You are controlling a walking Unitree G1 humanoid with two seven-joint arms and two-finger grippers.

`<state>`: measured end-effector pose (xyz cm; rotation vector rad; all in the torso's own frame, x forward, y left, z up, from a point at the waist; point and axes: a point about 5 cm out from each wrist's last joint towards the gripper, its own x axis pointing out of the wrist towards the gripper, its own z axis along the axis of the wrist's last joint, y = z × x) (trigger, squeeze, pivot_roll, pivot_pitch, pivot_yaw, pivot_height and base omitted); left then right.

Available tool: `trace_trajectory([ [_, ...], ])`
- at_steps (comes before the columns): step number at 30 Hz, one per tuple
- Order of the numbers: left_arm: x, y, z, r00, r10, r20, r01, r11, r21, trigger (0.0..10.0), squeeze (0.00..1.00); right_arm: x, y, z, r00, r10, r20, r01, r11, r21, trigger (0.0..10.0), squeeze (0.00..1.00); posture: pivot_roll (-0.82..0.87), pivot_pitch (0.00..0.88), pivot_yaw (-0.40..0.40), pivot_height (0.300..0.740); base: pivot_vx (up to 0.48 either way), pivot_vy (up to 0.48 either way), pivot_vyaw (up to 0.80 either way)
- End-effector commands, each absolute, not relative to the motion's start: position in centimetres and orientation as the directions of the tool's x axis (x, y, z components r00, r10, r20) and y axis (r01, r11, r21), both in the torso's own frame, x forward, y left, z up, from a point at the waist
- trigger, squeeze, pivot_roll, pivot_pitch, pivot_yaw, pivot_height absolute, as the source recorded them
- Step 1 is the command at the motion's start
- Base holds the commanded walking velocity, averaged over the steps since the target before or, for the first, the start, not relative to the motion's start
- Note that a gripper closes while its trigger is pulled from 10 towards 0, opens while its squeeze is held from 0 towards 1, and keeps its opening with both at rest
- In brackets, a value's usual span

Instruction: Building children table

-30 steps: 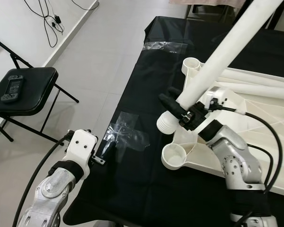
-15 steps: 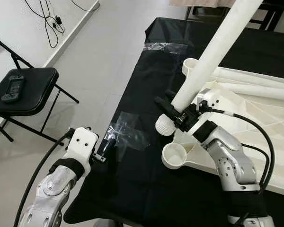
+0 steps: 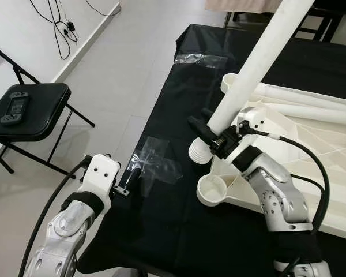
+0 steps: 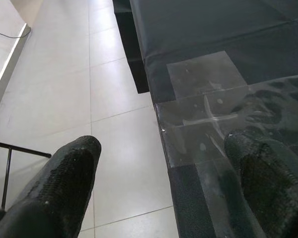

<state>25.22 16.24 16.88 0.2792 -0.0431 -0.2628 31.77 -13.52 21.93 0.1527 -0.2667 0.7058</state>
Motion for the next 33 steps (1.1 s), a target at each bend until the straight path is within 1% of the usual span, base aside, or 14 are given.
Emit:
trace_trajectory([
  [1,25.11,16.05,16.40,0.963,-0.268,-0.010,0.259,0.922,0.288,10.0,0.00,31.68,-13.17,22.20,0.718,0.623,0.311,-0.666,0.745,0.046,10.0,0.00,0.09,0.211,-0.034,0.740,0.000,0.000,0.00],
  [7,25.10,16.20,16.49,0.964,-0.265,-0.011,0.257,0.920,0.296,10.0,0.00,31.62,-13.06,22.10,0.722,0.618,0.310,-0.662,0.747,0.052,10.0,0.00,0.09,0.216,-0.033,0.740,0.000,0.000,0.00],
  [22,25.04,16.36,16.51,0.965,-0.260,-0.010,0.251,0.920,0.301,10.0,0.00,31.66,-12.85,21.99,0.723,0.619,0.307,-0.663,0.747,0.055,10.0,0.00,0.10,0.218,-0.033,0.740,-0.242,0.000,0.00],
  [33,25.07,16.56,16.52,0.966,-0.259,-0.001,0.246,0.916,0.317,10.0,0.00,31.84,-12.85,21.94,0.734,0.609,0.302,-0.653,0.755,0.065,10.0,0.00,0.10,0.220,-0.031,0.740,0.000,0.000,0.00],
])
